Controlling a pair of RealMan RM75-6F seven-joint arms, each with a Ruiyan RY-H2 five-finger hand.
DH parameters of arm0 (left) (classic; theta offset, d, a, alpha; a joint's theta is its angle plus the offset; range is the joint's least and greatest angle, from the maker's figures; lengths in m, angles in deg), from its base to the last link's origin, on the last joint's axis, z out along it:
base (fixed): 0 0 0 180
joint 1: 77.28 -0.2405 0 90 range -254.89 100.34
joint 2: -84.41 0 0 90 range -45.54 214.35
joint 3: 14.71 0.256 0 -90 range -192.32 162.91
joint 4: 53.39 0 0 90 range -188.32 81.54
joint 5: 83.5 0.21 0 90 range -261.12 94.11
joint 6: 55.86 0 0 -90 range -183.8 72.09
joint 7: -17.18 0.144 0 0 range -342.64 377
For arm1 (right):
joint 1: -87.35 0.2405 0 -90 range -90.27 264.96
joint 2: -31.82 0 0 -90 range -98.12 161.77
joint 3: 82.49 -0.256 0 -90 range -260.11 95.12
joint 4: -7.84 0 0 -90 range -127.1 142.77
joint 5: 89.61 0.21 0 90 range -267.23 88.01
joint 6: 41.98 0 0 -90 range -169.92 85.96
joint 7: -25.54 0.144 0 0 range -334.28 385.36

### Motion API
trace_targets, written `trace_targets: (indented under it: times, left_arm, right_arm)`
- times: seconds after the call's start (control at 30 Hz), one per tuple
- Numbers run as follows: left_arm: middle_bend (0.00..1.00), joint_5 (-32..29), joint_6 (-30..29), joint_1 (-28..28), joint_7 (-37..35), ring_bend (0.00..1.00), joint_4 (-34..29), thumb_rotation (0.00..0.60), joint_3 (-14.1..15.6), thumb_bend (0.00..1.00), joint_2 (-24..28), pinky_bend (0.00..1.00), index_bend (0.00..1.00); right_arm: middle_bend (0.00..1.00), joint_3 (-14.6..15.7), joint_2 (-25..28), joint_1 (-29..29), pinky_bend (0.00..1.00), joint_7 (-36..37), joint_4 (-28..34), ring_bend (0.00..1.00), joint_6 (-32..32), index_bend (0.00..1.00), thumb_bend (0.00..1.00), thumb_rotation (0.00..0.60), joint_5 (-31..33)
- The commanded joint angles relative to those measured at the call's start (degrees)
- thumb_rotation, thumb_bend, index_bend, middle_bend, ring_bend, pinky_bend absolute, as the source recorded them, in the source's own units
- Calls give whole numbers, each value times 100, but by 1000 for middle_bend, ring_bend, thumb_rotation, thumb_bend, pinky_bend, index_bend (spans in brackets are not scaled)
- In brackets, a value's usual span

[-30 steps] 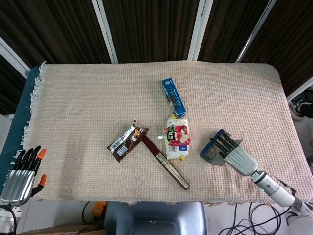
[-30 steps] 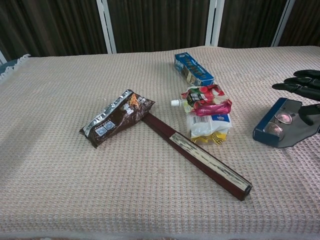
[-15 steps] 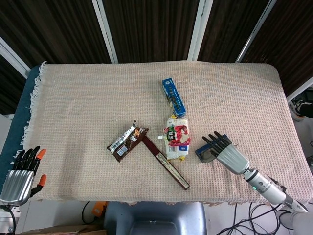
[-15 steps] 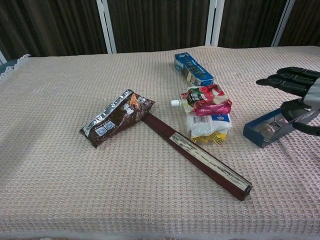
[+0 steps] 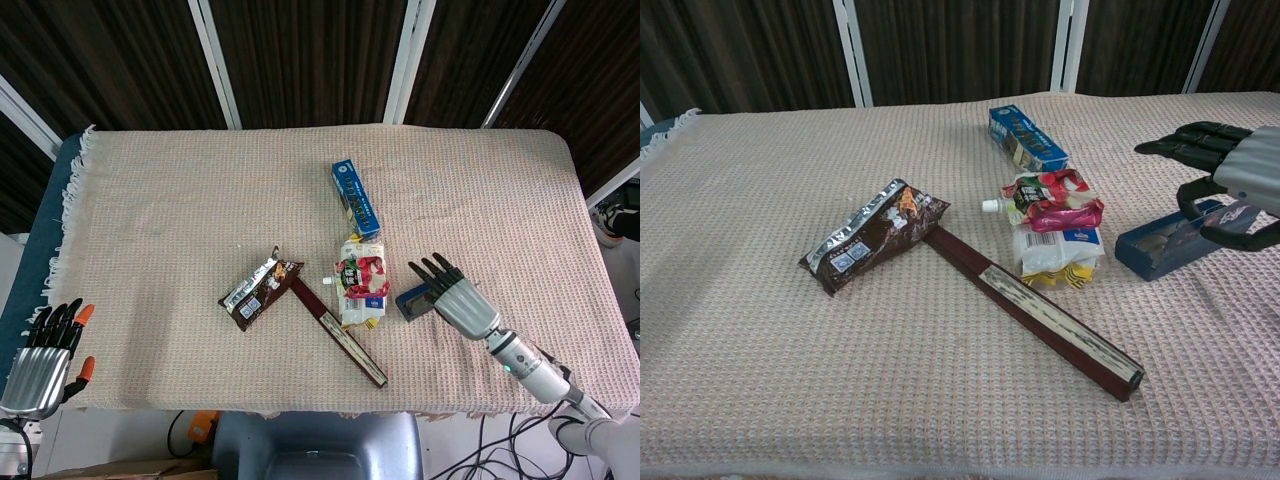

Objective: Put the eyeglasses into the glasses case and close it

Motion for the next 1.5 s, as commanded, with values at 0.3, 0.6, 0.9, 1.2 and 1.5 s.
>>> trace_targets:
  times: [0.3, 0.6, 0.9, 1.2, 1.5]
  left_arm:
    - [0, -6, 6, -1, 0, 0, -1, 600, -1, 415, 5, 0, 0]
    - [0, -32, 30, 7, -5, 0, 3, 600, -11, 415, 9, 0, 0]
    - [0, -33, 35, 10, 36, 0, 4, 600, -13, 415, -6, 0, 0]
    - [0, -11, 8, -6, 34, 0, 35, 600, -1, 415, -24, 0, 0]
    - [0, 54, -51, -27, -40, 0, 38, 600, 14, 415, 1, 0, 0]
  right_arm:
    - [111, -182, -62, 156, 0, -10, 118, 0, 402, 743, 631, 600, 175]
    - [112, -409, -268, 415, 0, -137, 25, 0, 932, 741, 631, 600, 385]
    - [106, -653, -536, 656, 0, -140, -253, 0, 1393, 521, 590, 600, 652]
    - [67, -950, -739, 864, 0, -445, -349, 0, 1691, 392, 366, 600, 964]
    - [52, -1065, -325, 596, 0, -307, 216, 0, 1063, 374, 300, 600, 1040]
